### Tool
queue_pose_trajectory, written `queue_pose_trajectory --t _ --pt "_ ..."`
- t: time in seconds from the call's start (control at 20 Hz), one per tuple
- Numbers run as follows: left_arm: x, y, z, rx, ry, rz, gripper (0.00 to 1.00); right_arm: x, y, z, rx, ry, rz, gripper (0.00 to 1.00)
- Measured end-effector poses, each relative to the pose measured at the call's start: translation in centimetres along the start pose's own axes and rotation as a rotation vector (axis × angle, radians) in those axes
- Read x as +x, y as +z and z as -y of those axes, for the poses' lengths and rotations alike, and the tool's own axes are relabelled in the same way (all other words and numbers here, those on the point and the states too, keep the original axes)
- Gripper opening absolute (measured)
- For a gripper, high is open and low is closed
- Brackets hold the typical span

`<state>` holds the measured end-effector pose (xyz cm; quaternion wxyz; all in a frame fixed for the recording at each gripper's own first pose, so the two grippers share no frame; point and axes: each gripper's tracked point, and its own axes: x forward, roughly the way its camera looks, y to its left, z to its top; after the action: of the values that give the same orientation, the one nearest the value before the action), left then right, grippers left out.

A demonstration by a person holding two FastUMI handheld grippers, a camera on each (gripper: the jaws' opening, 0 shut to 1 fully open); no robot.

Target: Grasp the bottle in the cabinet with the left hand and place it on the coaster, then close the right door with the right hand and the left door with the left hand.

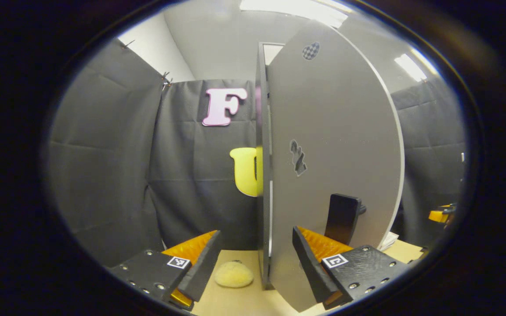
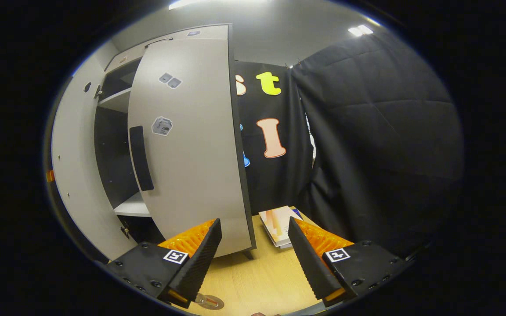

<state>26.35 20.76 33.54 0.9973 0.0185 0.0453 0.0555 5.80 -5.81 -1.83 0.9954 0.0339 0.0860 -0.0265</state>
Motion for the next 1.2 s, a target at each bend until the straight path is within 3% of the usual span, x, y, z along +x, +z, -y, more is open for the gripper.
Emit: queue_pose_trajectory --t 0.55,0.85,1.2 --pt "0.1 1.1 4.8 0.049 0.17 0.043 0.99 3.4 1.5 2.3 0.028 0.043 -0.006 0.98" --pt "3.6 1.3 11.0 -0.044 0.086 0.061 0.99 4.1 3.0 2.4 -0.001 0.085 0.029 0.97" --pt "1.8 2.1 13.5 -0.031 0.027 0.113 0.99 3.7 3.5 3.4 -0.026 0.094 0.057 0.98"
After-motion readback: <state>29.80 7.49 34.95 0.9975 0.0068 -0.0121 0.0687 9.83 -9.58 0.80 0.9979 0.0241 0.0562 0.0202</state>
